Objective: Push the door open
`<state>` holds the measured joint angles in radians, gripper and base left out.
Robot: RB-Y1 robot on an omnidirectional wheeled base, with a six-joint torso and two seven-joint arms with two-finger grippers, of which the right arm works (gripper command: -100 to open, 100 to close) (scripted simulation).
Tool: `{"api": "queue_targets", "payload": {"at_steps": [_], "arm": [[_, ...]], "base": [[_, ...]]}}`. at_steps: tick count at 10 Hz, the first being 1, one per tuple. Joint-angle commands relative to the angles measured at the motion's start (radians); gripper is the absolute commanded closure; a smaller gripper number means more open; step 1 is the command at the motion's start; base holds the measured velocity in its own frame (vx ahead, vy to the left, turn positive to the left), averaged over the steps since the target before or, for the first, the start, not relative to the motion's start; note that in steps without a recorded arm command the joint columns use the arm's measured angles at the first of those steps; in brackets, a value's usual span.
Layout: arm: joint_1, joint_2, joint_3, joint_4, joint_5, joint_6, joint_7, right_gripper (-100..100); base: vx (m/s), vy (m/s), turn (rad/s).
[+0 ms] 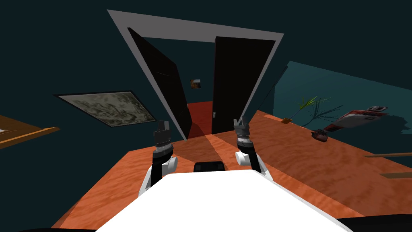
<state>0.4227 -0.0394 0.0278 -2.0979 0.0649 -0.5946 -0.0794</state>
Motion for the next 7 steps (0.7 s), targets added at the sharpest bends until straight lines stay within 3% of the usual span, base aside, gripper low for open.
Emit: {"api": "queue_targets", "payload": {"at_steps": [1,7], "arm": [[-0.015,-0.001,0.004,0.038,-0.001,0.001,0.007,-100],[-0.079,-0.009,0.008,0.225,-0.013,-0.022,0.026,-100]], "base": [[0.097,-0.034,0.022],[0.097,-0.033,0.026]]}}
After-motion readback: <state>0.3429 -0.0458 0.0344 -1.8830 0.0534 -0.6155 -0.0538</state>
